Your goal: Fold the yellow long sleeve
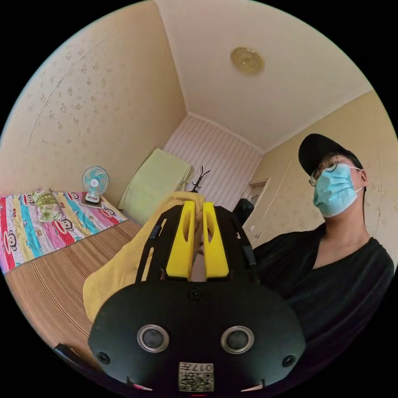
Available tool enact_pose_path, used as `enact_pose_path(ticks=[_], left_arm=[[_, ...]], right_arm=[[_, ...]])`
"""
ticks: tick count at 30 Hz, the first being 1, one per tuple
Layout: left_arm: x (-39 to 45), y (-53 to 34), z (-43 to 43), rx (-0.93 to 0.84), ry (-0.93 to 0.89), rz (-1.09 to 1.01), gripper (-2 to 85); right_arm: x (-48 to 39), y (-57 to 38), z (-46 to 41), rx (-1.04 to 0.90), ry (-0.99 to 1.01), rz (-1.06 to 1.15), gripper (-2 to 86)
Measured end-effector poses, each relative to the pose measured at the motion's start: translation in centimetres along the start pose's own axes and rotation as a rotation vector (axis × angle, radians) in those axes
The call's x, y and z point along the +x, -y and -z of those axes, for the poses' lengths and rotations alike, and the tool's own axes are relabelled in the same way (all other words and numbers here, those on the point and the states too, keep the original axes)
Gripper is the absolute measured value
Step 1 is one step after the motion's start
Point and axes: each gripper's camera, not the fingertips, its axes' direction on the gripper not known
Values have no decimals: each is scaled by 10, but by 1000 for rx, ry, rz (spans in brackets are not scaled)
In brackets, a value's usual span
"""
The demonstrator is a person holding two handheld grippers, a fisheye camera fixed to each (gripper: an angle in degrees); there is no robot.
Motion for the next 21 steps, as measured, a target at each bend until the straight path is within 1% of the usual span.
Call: enact_pose_path(ticks=[2, 4, 7, 9, 10, 11, 12, 13, 15, 16, 18, 20, 21], left_arm=[[-8, 14, 6, -12, -4, 17, 32], [-9, 27, 7, -50, 17, 1, 32], [-5, 42, 10, -67, -46, -45, 32], [4, 53, 11, -80, -150, -99, 33], [8, 56, 12, -86, -179, -119, 33], [17, 61, 12, -104, -247, -170, 33], [27, 66, 11, -133, -343, -230, 31], [31, 67, 10, -147, -393, -255, 30], [47, 71, 9, -170, -548, -316, 25], [50, 72, 8, -175, -577, -323, 24], [57, 75, 10, -192, -621, -308, 23], [59, 78, 25, -167, -597, -291, 24], [64, 78, 44, -122, -566, -301, 24]], right_arm=[[22, -17, 26, 76, 15, -62, 20], [40, -41, 42, 82, 53, -80, 26], [63, -84, 37, -92, 156, -177, 73], [80, -116, 16, -246, 208, -304, 111], [85, -122, 10, -269, 222, -341, 116], [100, -131, -1, -277, 260, -439, 120], [118, -136, -12, -234, 338, -552, 125], [127, -137, -18, -205, 396, -599, 127], [157, -122, -50, -139, 720, -719, 133], [162, -114, -58, -141, 828, -719, 130], [168, -76, -75, -129, 1314, -620, 105], [178, -55, -59, -68, 1537, -547, 67], [193, -43, -32, -21, 1503, -537, 50]])
